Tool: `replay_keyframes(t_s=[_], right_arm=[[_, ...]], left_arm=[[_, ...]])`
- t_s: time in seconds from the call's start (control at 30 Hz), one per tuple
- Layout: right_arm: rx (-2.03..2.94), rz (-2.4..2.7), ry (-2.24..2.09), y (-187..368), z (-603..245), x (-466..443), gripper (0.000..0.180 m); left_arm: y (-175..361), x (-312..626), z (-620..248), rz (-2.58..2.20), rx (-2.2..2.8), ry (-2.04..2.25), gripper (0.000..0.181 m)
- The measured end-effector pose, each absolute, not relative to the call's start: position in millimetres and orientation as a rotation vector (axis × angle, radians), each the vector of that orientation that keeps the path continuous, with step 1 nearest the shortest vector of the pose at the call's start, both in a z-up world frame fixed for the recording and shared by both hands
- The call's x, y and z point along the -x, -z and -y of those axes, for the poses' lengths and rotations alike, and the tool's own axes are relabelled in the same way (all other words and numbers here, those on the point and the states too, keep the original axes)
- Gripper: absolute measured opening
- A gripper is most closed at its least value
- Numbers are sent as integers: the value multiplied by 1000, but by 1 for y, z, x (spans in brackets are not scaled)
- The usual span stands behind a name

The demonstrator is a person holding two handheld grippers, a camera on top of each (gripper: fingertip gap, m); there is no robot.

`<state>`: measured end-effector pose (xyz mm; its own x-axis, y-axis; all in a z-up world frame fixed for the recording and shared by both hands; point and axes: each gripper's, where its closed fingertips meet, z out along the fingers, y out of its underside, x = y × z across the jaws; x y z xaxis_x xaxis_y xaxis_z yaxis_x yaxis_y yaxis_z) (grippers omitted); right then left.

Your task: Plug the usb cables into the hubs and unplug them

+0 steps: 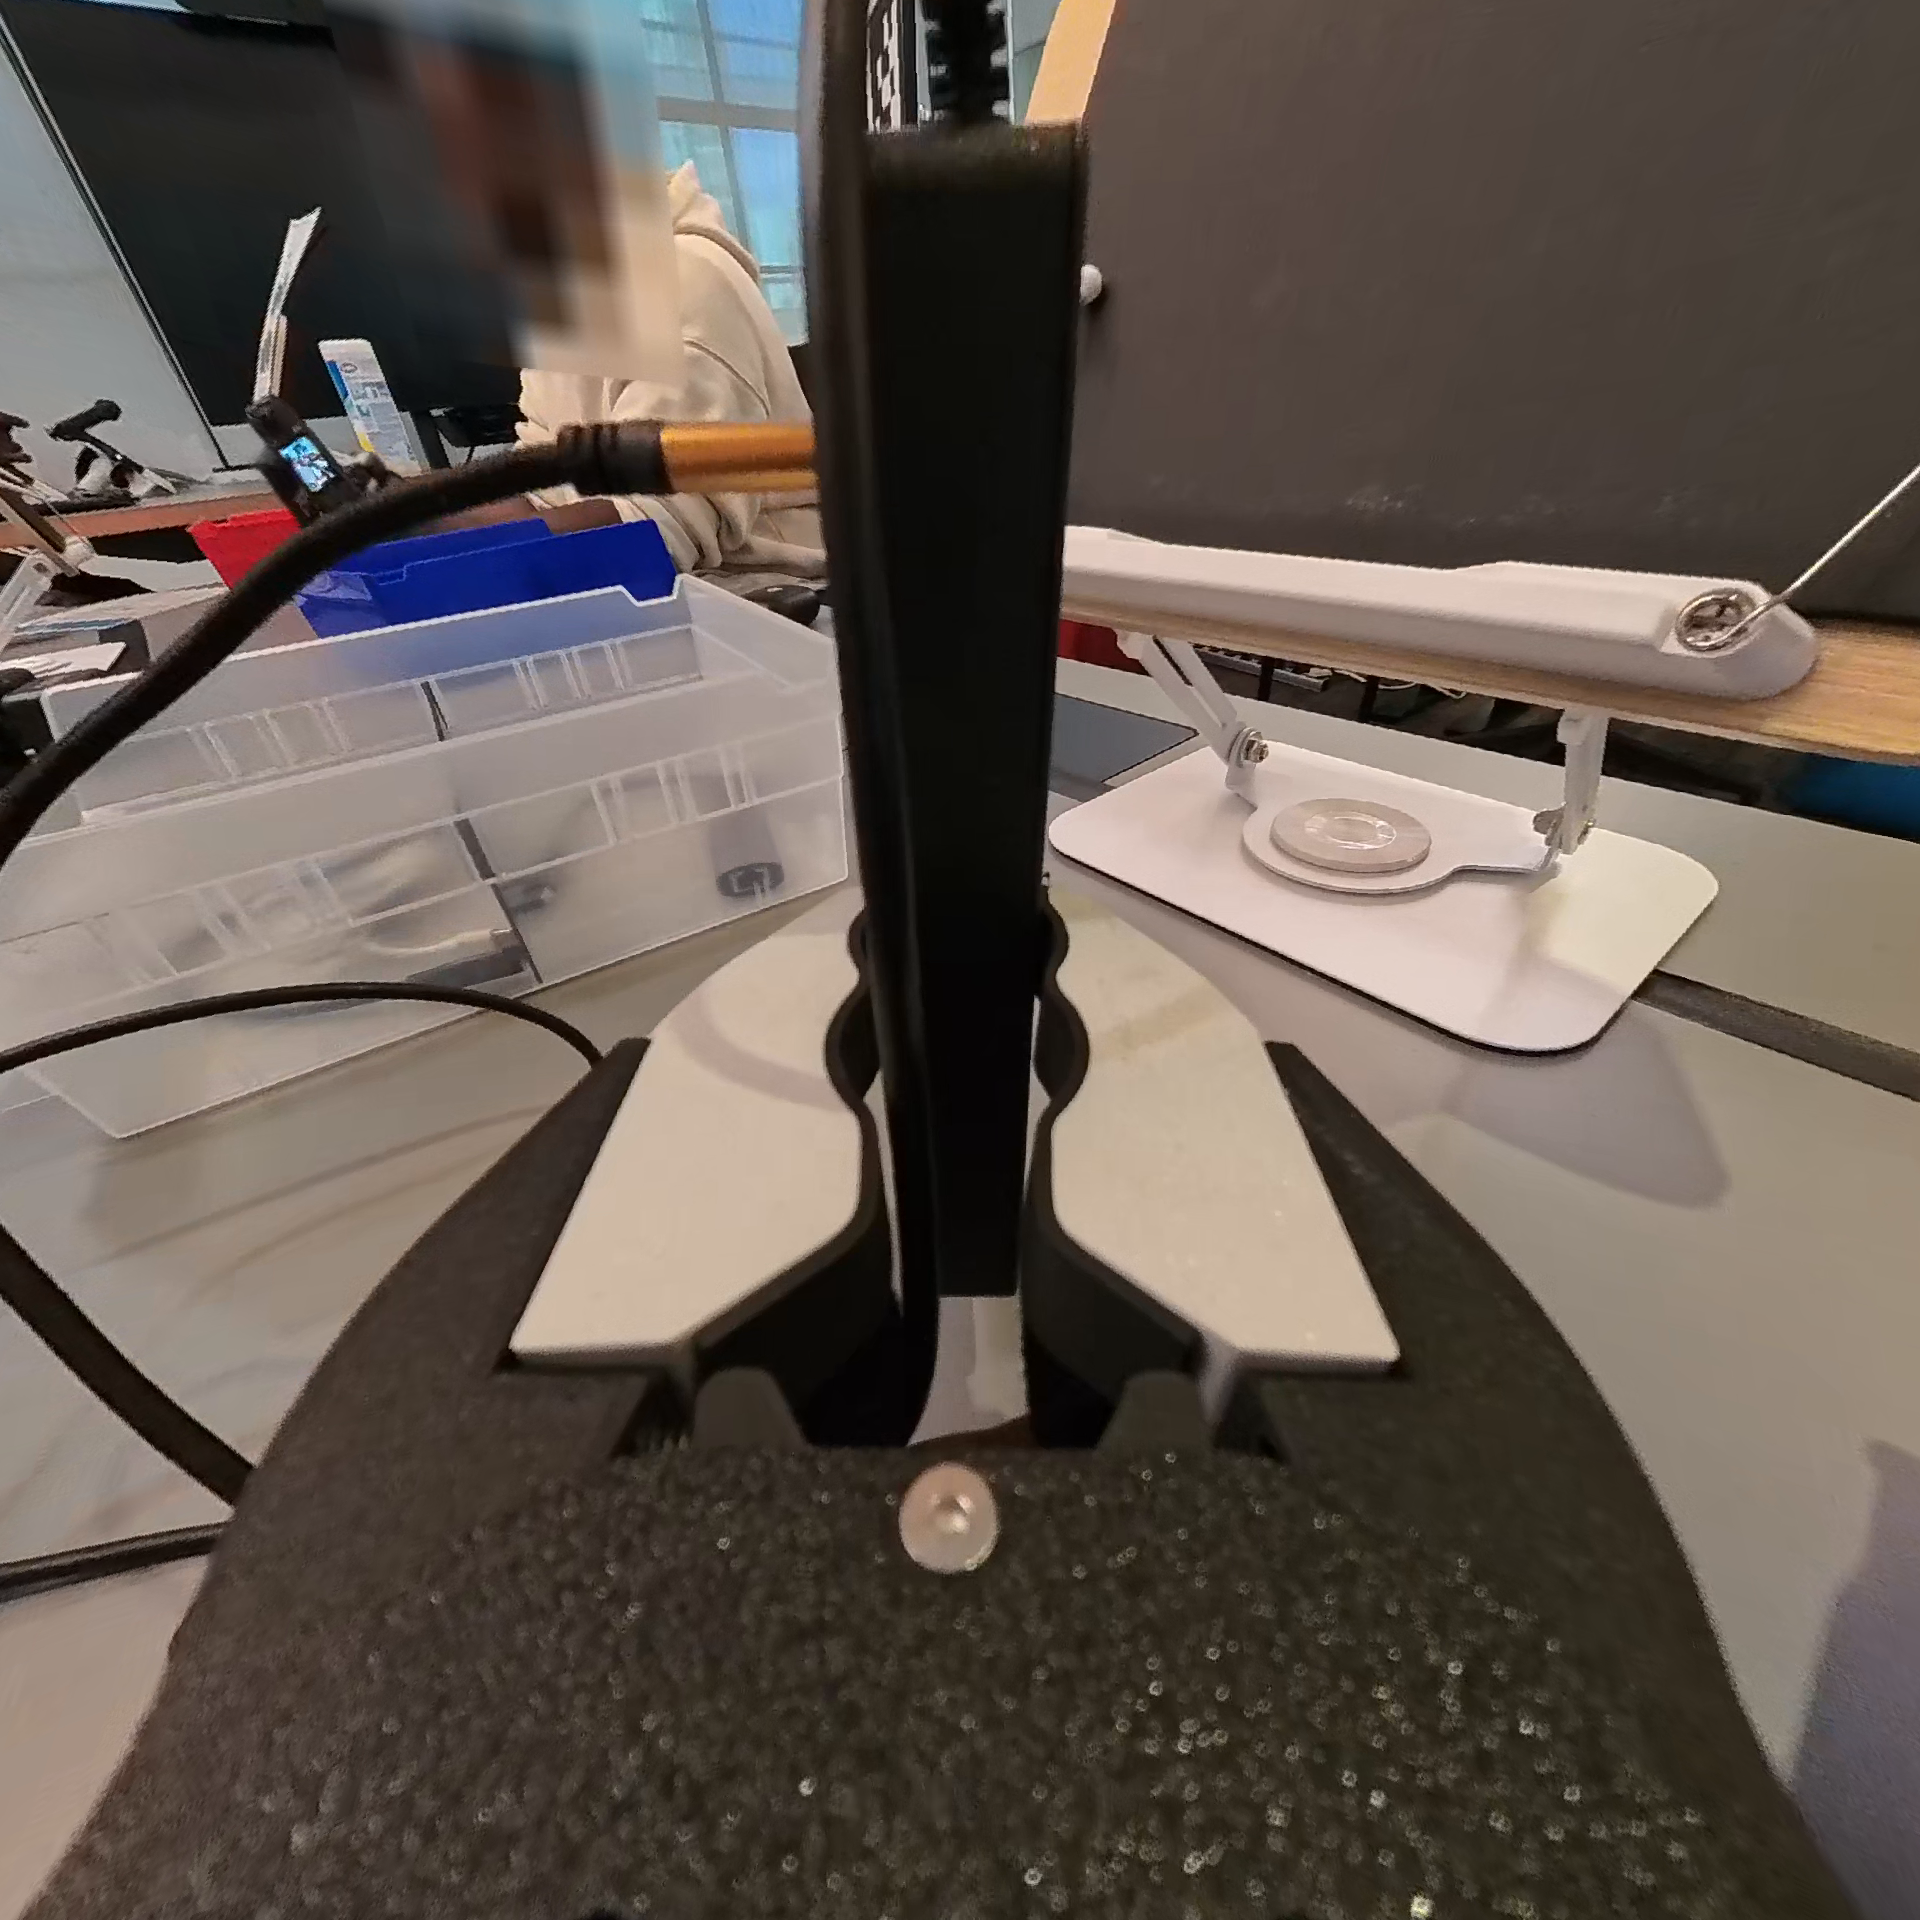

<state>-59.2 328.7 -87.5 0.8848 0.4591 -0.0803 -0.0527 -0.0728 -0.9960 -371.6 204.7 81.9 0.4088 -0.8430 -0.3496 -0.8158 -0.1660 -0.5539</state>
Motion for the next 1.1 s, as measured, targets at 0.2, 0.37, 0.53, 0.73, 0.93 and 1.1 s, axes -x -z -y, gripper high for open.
replay_keyframes(t_s=[0.2,0.37,0.53,0.73,0.93,1.1], right_arm=[[1597,330,-434,88,-328,60,25],[1599,330,-438,88,-328,60,25],[1601,335,-440,89,-327,61,25],[1602,338,-447,89,-329,62,25],[1603,344,-452,89,-329,63,26],[1604,342,-457,90,-329,63,25]], left_arm=[[60,358,-181,-1658,2200,-51,3],[138,316,-194,-1715,2259,11,2],[181,274,-174,-1834,2182,168,3],[173,249,-155,-1793,1897,448,23],[158,245,-165,-1686,1595,494,21],[177,242,-162,-1791,1590,524,23]])
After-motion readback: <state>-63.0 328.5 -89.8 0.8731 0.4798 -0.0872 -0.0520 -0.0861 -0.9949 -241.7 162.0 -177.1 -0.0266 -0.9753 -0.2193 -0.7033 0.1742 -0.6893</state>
